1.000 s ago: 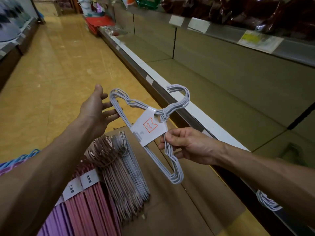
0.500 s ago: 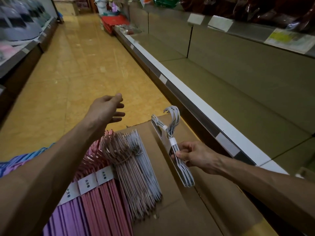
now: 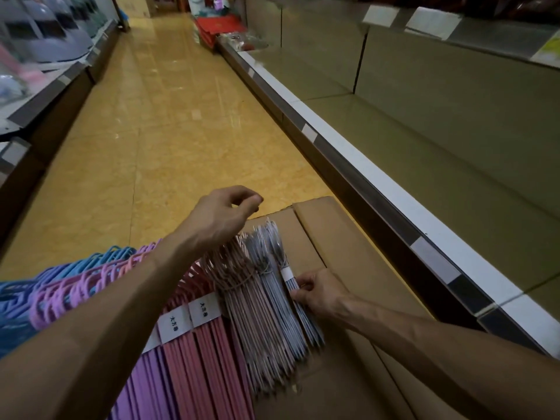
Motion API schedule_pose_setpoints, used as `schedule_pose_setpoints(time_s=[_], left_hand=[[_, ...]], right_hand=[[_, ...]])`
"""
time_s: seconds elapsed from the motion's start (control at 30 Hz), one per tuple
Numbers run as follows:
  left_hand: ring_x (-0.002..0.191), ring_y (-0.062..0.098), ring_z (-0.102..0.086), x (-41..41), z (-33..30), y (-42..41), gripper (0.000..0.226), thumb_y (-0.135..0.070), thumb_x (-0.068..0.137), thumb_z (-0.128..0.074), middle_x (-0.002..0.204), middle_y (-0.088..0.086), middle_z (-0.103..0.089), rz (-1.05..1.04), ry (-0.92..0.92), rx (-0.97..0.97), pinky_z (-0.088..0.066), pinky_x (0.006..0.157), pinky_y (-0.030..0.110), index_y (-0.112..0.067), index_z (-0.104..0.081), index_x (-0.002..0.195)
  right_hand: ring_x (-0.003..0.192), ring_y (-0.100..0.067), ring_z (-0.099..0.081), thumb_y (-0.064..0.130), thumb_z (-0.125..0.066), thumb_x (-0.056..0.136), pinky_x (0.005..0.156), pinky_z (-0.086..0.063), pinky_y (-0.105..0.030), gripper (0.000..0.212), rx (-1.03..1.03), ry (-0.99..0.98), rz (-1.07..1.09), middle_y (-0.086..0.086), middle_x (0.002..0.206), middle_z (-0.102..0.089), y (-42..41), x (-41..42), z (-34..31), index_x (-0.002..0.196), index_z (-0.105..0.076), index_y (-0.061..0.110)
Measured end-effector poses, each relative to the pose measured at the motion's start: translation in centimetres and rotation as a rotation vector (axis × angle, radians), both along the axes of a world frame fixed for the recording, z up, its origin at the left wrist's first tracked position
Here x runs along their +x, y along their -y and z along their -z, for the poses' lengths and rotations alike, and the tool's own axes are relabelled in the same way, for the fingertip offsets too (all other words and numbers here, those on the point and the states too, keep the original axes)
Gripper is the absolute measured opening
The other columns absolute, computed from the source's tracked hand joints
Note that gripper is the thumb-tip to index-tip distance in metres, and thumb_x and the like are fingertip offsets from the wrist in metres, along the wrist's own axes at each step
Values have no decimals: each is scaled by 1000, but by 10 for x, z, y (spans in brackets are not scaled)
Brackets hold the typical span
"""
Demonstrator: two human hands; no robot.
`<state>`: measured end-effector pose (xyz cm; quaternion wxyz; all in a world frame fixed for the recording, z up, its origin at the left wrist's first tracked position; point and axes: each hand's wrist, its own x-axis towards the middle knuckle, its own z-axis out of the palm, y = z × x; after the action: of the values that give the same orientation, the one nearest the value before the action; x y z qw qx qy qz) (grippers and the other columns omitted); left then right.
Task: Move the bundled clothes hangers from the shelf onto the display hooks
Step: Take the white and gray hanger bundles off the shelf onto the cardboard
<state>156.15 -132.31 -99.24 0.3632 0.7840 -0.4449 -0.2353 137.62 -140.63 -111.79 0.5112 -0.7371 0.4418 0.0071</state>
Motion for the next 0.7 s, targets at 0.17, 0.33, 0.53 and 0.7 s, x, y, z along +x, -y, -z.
schedule_pose_setpoints(time_s=[0.17, 0.33, 0.53, 0.7], left_hand=[[113, 12, -58, 2, 8, -2, 38, -47, 100, -45, 128, -5, -65, 141, 144, 139, -46, 96, 31, -27, -66, 124], [107, 14, -59, 1, 12, -3, 40, -49, 101, -43, 125, 1, -67, 173, 183, 238, -47, 89, 29, -26, -67, 123], [109, 14, -58, 1, 10, -2, 40, -48, 101, -43, 126, 1, -66, 181, 198, 237, -47, 90, 29, -26, -67, 123], [112, 12, -57, 2, 6, 0, 39, -46, 100, -44, 127, -3, -65, 134, 155, 114, -46, 93, 30, -24, -64, 127]], right_hand=[[96, -19, -69, 20, -67, 93, 90, -59, -41, 19, -24, -34, -20, -2, 103, -73, -1, 9, 8, 110, -73, 17], [97, -18, -68, 21, -66, 93, 90, -59, -41, 20, -20, -30, -57, -2, 106, -71, 0, 7, 6, 112, -70, 16], [101, -18, -67, 21, -64, 94, 93, -57, -41, 24, -38, -30, -94, -3, 110, -70, -1, 5, 5, 117, -68, 14], [99, -18, -68, 24, -62, 96, 91, -58, -38, 27, -43, -32, -98, -4, 112, -69, 1, 2, -3, 120, -66, 12]])
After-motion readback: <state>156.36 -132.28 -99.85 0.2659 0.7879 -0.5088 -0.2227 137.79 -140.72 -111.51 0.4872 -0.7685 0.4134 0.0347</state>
